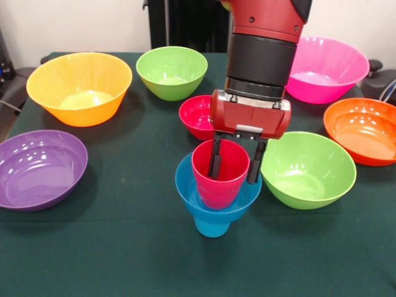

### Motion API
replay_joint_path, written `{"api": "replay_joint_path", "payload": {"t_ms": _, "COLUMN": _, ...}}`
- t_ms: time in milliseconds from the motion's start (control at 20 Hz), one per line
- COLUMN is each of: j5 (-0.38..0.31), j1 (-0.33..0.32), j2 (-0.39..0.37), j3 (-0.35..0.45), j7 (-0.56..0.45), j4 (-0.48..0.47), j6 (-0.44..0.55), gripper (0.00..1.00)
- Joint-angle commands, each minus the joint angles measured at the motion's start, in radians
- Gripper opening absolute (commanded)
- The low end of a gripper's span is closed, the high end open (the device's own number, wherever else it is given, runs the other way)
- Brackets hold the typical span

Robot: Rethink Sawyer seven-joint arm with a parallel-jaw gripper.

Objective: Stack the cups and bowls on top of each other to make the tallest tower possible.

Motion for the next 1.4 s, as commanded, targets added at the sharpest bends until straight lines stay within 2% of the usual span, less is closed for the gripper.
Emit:
{"api": "replay_joint_path", "payload": {"t_ms": 50, "j5": -0.004, "j1": 0.008, "j2": 0.01, "j3": 0.067, "j7": 0.135, "j4": 0.051, "j6": 0.013, "gripper": 1.0}}
{"api": "replay_joint_path", "payload": {"t_ms": 350, "j5": -0.002, "j1": 0.0, "j2": -0.002, "j3": 0.08, "j7": 0.128, "j4": 0.055, "j6": 0.027, "gripper": 1.0}}
{"api": "replay_joint_path", "payload": {"t_ms": 1100, "j5": 0.036, "j1": -0.004, "j2": -0.058, "j3": 0.106, "j7": 0.092, "j4": 0.009, "j6": 0.186, "gripper": 1.0}}
{"api": "replay_joint_path", "payload": {"t_ms": 1400, "j5": 0.047, "j1": -0.003, "j2": -0.057, "j3": 0.108, "j7": 0.082, "j4": -0.028, "j6": 0.238, "gripper": 1.0}}
